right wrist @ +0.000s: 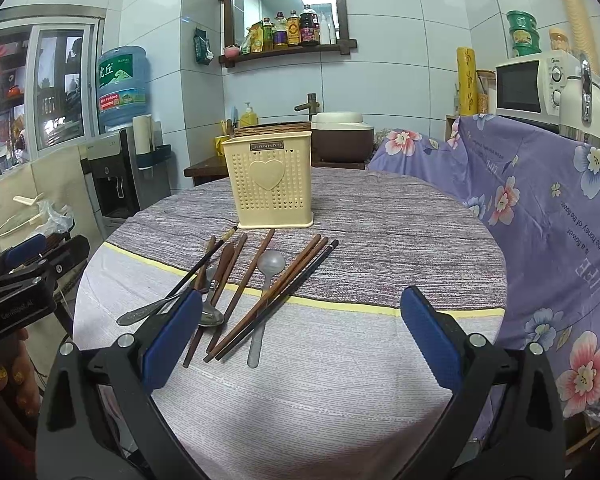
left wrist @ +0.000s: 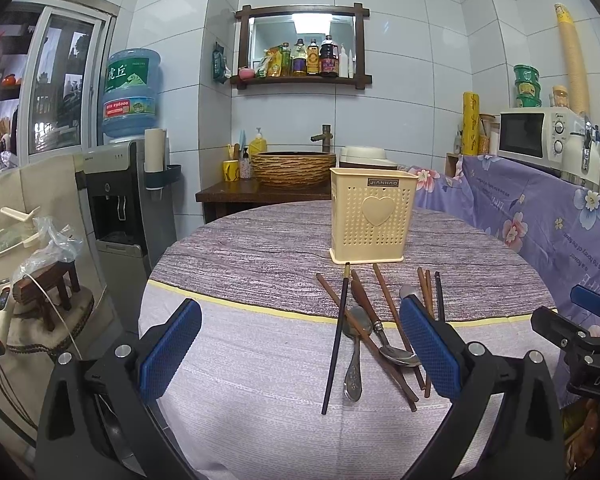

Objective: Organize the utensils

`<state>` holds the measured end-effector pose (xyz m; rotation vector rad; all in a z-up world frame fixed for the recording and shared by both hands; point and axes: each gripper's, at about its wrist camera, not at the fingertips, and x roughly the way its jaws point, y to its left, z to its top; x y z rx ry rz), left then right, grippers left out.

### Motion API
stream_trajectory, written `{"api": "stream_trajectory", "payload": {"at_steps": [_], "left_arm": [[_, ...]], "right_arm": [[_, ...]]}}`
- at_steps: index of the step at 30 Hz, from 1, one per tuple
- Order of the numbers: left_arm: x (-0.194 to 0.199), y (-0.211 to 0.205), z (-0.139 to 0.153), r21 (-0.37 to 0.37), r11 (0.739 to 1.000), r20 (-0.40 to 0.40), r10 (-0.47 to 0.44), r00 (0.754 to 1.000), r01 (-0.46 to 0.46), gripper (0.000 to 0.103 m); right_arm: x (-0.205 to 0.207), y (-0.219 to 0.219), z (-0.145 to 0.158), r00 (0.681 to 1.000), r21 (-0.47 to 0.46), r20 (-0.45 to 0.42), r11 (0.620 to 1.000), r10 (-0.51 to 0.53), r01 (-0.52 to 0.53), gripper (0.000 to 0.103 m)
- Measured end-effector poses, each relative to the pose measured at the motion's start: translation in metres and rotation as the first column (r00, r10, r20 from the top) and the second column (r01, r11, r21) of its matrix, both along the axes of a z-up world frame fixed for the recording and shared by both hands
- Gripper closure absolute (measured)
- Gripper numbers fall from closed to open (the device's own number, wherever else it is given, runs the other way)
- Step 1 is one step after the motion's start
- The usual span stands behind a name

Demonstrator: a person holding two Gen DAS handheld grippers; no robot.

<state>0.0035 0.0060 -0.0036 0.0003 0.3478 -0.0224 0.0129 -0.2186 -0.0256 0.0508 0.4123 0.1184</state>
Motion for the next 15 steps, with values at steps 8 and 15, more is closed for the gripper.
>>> {"api": "stream_trajectory", "payload": {"at_steps": [8,15], "left_arm": [[0.0020,-0.0012,0.0002,0.000,1.000,-0.002,-0.002,1.000,0.002,0.005],[0.0016,-0.0007,-0.0002,0.001,1.000,-0.003,-0.005,1.000,0.005,0.005]], "right_arm": [[0.0002,-0.0001,0.0000,1.000,0.000,0.000,1.000,-0.001,0.001,0.005],[0.0008,0.0002,-0.0009,1.000,-0.001,-0.002,1.000,-0.002,0.002,0.005]]}}
